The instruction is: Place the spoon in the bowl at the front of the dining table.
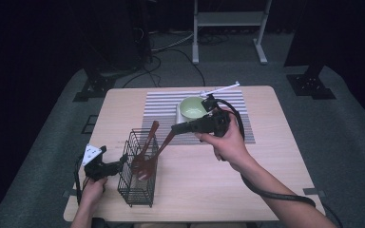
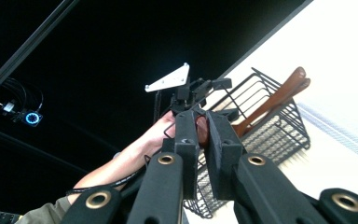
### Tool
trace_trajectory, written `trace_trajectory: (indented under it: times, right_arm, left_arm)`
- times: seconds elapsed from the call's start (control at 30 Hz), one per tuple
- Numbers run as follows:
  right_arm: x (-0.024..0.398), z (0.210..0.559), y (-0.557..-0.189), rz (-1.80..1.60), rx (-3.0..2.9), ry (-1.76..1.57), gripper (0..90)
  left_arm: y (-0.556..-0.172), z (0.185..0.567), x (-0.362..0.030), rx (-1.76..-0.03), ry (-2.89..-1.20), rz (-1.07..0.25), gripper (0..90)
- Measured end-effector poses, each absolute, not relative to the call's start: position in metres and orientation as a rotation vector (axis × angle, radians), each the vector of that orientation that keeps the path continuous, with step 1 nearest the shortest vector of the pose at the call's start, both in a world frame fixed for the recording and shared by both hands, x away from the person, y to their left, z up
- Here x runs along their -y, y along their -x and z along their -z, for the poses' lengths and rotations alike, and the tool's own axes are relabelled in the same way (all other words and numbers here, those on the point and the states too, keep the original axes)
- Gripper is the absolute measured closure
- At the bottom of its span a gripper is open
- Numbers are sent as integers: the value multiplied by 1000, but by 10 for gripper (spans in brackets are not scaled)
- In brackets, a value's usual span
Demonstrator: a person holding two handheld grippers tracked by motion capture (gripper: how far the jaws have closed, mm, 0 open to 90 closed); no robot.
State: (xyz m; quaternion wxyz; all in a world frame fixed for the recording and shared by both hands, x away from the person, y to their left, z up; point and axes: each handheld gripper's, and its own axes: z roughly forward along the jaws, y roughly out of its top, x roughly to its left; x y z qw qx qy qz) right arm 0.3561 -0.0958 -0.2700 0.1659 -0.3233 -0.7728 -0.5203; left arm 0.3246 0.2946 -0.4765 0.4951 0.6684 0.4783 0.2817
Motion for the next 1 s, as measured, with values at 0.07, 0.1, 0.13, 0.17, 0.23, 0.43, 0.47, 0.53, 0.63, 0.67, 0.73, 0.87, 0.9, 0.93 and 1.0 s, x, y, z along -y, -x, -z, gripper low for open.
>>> trace_trajectory:
  times: [0.07, 0.1, 0.13, 0.17, 0.23, 0.43, 0.47, 0.53, 0.63, 0.67, 0.73, 0.87, 0.9, 0.93, 1.0]
  right_arm:
    - [98, 270, -356, 1480, 2200, 924, 828]
    - [101, 271, -357, 1483, 2195, 930, 828]
    - [105, 272, -357, 1482, 2194, 934, 828]
    - [105, 272, -357, 1482, 2194, 934, 828]
    - [110, 274, -358, 1480, 2185, 946, 828]
    - [122, 278, -358, 1473, 2183, 965, 828]
    - [123, 279, -358, 1472, 2181, 968, 828]
    - [129, 283, -359, 1465, 2175, 981, 828]
    - [133, 285, -359, 1467, 2169, 986, 828]
    - [136, 287, -360, 1460, 2168, 994, 828]
    - [139, 290, -360, 1458, 2166, 1000, 828]
    - [144, 293, -361, 1461, 2164, 1006, 828]
    - [147, 294, -361, 1456, 2161, 1015, 828]
    - [150, 297, -362, 1454, 2159, 1025, 828]
    - [154, 300, -362, 1448, 2153, 1036, 828]
  left_arm:
    - [-325, 476, -295, -1160, -1621, -683, 0]
    - [-325, 476, -295, -1159, -1621, -683, 0]
    - [-325, 476, -295, -1159, -1621, -683, 0]
    - [-325, 476, -295, -1160, -1622, -684, 0]
    - [-325, 476, -295, -1160, -1622, -684, 0]
    - [-325, 476, -294, -1161, -1620, -684, 0]
    - [-325, 476, -295, -1161, -1621, -684, 0]
    - [-325, 476, -295, -1162, -1621, -684, 0]
    - [-325, 476, -294, -1160, -1622, -685, 0]
    - [-325, 476, -294, -1160, -1623, -686, 0]
    - [-325, 476, -294, -1160, -1623, -685, 0]
    - [-325, 476, -294, -1161, -1622, -685, 0]
    - [-325, 476, -295, -1160, -1623, -685, 0]
    - [-325, 476, -294, -1161, -1622, -685, 0]
    - [-325, 476, -294, -1161, -1622, -685, 0]
